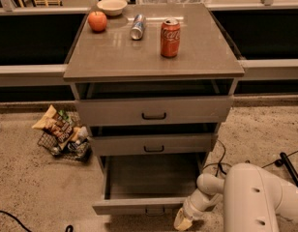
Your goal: Close bottom drawer
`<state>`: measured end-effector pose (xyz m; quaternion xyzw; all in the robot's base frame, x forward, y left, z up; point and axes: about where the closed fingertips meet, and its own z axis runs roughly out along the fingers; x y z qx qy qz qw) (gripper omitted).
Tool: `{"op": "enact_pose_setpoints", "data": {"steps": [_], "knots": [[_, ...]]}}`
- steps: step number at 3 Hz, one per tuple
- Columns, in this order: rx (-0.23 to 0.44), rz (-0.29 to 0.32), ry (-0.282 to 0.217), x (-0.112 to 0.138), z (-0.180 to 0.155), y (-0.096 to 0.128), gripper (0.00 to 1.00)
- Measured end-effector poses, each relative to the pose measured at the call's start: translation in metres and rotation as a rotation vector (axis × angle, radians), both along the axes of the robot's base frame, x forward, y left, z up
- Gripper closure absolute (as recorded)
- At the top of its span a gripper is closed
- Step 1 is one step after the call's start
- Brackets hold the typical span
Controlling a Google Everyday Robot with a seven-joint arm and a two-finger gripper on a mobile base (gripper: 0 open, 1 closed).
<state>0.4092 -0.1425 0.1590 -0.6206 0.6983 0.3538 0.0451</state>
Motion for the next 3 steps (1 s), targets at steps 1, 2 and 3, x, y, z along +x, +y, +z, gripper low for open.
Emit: {"op": "enact_pose_setpoints", "data": {"steps": [1, 2, 3], "knots": [[0.007, 0.02, -0.07, 0.0143, -0.0068, 0.0126, 1.0], [0.007, 0.019, -0.078, 0.0159, -0.0082, 0.0137, 0.84], [0.007, 0.019, -0.078, 0.0159, -0.0082, 0.0137, 0.61]]}}
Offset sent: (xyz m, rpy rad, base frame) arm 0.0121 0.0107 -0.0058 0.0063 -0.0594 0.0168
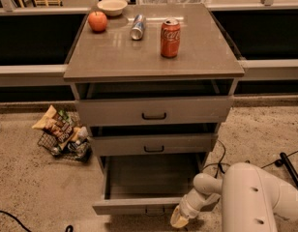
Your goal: Close bottom drawer
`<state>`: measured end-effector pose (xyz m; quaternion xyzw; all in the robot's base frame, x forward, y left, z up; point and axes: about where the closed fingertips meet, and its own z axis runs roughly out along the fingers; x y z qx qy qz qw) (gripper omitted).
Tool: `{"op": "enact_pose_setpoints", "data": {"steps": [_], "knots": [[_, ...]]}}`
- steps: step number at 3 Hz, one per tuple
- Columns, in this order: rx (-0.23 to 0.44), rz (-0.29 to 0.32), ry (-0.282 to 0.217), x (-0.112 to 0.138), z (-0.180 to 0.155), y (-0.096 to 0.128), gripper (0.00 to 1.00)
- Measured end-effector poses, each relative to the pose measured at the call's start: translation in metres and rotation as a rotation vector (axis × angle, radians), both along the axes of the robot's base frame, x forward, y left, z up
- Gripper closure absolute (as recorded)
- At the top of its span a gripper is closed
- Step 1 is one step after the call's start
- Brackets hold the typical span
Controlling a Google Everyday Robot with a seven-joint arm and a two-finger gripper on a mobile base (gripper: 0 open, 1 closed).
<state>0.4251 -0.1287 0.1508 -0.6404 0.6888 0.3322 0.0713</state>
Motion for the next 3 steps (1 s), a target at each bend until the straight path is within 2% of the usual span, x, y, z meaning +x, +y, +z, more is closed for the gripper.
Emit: {"op": "enact_pose_setpoints", "data": {"steps": [1, 2, 3], "knots": [[0.0, 0.0, 0.0, 0.0, 0.0, 0.0, 0.29], [0.0, 0.0, 0.0, 0.0, 0.0, 0.0, 0.06], [0.0, 0.0, 0.0, -0.0001, -0.0001, 0.0001, 0.0]]}}
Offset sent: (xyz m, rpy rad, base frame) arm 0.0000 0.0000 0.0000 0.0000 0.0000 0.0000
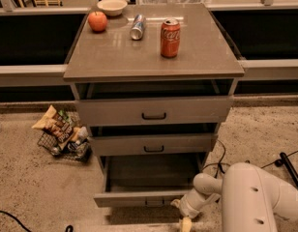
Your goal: Close bottom drawer
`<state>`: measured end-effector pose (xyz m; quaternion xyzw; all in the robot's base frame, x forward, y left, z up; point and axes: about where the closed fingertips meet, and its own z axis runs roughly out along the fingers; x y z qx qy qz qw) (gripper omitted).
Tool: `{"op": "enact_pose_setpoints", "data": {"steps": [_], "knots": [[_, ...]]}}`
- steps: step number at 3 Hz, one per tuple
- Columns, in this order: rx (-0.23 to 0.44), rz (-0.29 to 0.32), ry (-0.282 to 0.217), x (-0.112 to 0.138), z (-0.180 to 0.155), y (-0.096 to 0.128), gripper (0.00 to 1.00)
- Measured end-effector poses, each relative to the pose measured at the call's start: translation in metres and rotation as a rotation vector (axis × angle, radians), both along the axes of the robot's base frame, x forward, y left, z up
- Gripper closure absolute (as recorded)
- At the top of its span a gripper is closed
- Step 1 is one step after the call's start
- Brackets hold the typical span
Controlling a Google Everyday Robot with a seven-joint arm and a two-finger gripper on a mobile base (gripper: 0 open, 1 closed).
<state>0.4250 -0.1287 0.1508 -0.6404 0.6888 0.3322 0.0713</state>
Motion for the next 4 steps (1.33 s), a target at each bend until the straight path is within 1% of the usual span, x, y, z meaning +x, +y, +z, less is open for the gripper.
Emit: {"op": "enact_pose_setpoints", "data": {"steps": [1, 2, 3, 4], "knots": [[0.0, 0.0, 0.0, 0.0, 0.0, 0.0, 0.0], [0.02, 0.009, -0.012, 0.003, 0.003, 0.002, 0.02], [0.007, 0.024, -0.082, 0.014, 0.007, 0.005, 0.25], [0.001, 0.014, -0.152, 0.032, 0.009, 0.005, 0.49]]}}
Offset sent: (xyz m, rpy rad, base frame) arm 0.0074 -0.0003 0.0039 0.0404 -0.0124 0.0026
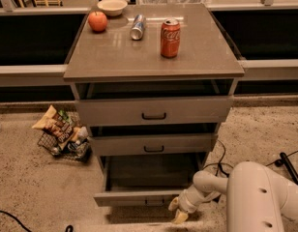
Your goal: Close bottom drawer
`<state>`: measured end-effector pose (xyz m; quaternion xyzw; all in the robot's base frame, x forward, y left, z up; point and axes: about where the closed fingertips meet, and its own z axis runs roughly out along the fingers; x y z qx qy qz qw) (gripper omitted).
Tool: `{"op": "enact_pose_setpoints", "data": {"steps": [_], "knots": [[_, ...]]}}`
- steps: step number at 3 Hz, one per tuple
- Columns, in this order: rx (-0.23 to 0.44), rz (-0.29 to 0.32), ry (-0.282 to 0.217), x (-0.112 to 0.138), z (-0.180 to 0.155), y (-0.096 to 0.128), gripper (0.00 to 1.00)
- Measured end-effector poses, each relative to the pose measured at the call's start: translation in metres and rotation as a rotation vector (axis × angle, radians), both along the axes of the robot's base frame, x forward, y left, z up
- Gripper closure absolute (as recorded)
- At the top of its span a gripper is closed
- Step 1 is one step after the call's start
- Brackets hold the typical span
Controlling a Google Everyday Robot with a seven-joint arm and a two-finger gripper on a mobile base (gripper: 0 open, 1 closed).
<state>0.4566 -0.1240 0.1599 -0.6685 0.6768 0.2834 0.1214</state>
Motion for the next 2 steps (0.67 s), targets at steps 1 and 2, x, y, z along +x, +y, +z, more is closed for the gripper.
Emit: {"op": "enact_pose_setpoints", "data": {"steps": [1, 2], "knots": [[-0.008, -0.01, -0.053, 0.02, -0.007, -0.001, 0.72], [-0.021, -0.018, -0.082, 0.035, -0.012, -0.004, 0.95]]}}
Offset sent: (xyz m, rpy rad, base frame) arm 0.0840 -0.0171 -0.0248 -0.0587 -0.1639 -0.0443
